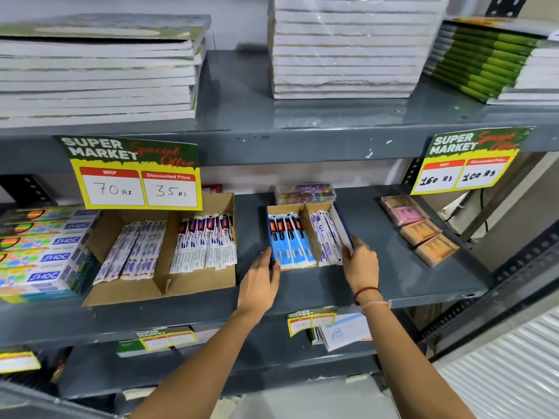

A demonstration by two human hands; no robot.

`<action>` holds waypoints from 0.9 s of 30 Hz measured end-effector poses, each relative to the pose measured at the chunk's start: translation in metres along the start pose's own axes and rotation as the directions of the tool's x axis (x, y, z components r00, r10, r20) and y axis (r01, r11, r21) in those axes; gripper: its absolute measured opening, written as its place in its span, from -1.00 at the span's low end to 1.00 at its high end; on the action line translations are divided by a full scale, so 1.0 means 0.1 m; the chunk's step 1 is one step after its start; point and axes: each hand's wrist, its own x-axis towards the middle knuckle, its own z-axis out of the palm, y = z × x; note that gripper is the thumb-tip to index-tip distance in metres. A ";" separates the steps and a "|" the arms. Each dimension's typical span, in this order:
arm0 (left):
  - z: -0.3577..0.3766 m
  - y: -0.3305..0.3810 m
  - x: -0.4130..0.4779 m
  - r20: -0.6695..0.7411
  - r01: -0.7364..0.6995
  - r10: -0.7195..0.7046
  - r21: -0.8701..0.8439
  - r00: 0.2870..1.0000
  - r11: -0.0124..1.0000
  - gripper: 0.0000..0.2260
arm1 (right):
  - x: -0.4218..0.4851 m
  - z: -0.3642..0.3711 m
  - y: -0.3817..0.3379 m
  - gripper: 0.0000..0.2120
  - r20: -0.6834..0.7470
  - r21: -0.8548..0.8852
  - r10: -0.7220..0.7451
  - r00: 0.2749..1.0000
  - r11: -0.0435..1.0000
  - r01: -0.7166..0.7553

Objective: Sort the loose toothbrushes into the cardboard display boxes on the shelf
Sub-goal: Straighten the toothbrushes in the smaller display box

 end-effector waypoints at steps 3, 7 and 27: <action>-0.15 -0.01 0.00 -0.014 -0.119 0.120 0.059 0.993 0.991 -0.66 | -0.08 0.03 -0.09 -0.73 -0.043 -0.036 -0.090 0.995 0.995 0.088; -0.42 -0.04 -0.03 -0.013 -0.232 0.237 0.158 0.971 0.960 -0.75 | -0.26 0.00 -0.34 -0.83 -0.043 -0.014 -0.275 0.960 0.961 0.275; -0.74 -0.78 -0.23 0.125 -0.122 0.061 0.572 0.990 0.811 -0.49 | -0.83 0.67 -1.10 -0.50 0.586 -0.022 -0.579 0.566 0.688 0.726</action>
